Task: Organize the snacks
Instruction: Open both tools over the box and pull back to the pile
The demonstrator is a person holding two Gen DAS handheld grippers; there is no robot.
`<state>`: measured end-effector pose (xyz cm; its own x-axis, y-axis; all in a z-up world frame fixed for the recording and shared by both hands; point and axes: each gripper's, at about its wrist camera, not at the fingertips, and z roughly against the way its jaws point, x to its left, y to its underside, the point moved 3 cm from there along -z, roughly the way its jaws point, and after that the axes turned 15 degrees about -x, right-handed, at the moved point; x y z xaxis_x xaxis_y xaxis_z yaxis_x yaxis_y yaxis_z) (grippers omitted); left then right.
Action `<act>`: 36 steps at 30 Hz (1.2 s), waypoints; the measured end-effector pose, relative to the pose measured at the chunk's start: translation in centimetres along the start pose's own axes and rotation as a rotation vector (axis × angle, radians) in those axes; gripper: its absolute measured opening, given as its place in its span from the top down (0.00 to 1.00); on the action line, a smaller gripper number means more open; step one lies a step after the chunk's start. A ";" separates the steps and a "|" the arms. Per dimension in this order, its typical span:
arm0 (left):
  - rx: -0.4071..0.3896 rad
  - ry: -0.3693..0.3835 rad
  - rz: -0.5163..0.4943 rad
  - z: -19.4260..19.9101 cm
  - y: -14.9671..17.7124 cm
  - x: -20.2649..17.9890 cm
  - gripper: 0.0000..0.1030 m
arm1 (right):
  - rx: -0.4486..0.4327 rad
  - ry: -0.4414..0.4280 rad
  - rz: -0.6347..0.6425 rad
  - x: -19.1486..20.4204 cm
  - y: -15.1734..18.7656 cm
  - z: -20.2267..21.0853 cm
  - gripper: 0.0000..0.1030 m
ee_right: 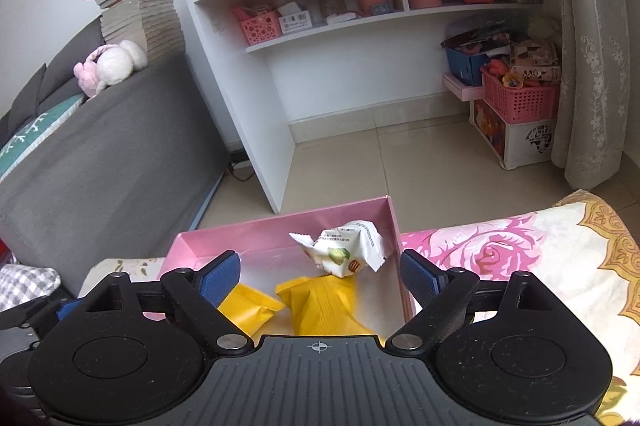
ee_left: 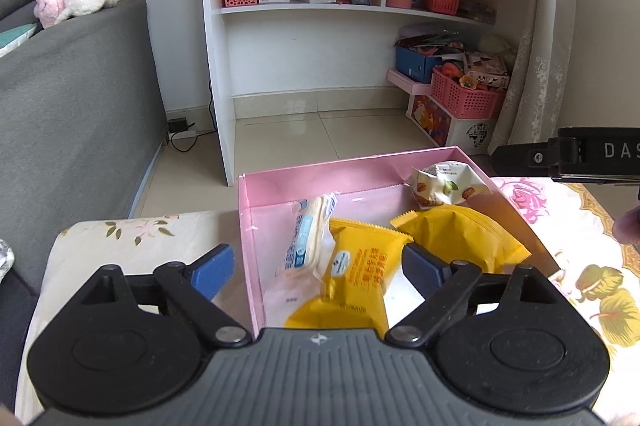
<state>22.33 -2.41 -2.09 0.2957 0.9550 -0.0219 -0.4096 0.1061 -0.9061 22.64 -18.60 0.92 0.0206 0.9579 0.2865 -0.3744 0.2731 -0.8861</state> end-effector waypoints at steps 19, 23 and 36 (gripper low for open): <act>0.041 0.025 0.014 5.8 1.7 -0.1 0.00 | 0.035 -0.021 0.051 3.1 1.0 7.2 0.08; 0.055 0.022 0.032 7.0 2.3 0.1 0.00 | 0.058 -0.014 0.056 3.6 1.6 8.4 0.07; 0.132 0.015 0.079 10.0 4.7 0.5 0.00 | 0.123 -0.019 0.038 4.4 4.9 11.8 0.06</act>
<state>11.90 1.40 -2.11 0.2702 0.9578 -0.0981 -0.5420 0.0671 -0.8377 9.94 -14.09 2.19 -0.0132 0.9651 0.2614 -0.4858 0.2223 -0.8454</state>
